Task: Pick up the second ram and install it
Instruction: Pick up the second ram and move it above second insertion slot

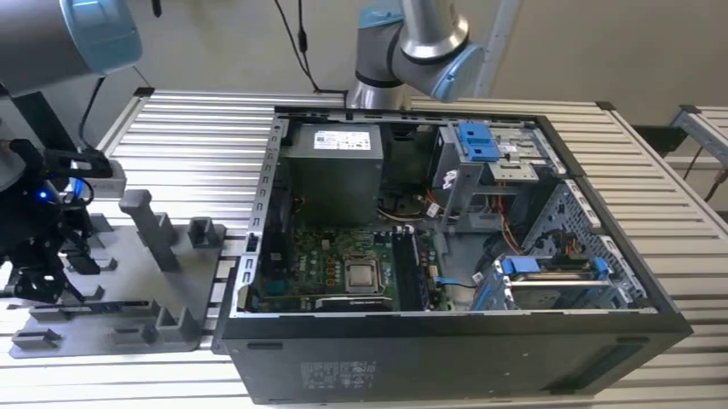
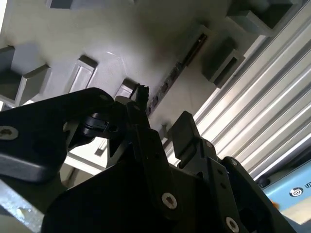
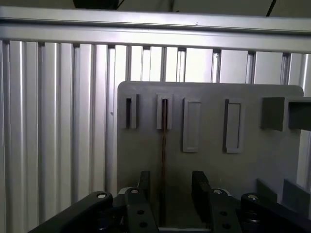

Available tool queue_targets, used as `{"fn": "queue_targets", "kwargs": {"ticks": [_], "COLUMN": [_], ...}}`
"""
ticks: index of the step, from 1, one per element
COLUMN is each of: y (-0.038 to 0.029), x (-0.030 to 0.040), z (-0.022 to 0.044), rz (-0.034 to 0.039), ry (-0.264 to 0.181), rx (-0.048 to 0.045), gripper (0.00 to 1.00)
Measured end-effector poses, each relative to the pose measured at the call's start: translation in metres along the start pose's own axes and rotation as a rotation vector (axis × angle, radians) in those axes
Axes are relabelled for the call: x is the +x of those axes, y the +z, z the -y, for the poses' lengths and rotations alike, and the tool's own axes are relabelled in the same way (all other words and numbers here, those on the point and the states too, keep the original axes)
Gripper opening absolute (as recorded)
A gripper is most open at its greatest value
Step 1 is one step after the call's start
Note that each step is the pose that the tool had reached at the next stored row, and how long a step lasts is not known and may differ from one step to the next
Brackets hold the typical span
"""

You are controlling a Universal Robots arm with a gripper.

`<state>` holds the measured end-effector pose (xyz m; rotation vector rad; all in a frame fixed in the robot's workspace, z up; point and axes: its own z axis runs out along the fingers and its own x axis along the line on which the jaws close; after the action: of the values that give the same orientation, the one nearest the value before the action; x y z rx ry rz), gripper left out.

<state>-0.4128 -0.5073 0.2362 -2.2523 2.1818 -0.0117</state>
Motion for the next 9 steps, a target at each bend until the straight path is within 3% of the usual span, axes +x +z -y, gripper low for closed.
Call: {"fn": "queue_targets", "kwargs": {"ticks": [4, 9], "y": [0.0055, 0.0134], "x": [0.0, 0.0001], "z": [-0.0048, -0.0061], "rz": [0.0001, 0.0005], "ry": [-0.009, -0.022], "rx": [0.0, 0.0001], "gripper": [0.48, 0.48]}}
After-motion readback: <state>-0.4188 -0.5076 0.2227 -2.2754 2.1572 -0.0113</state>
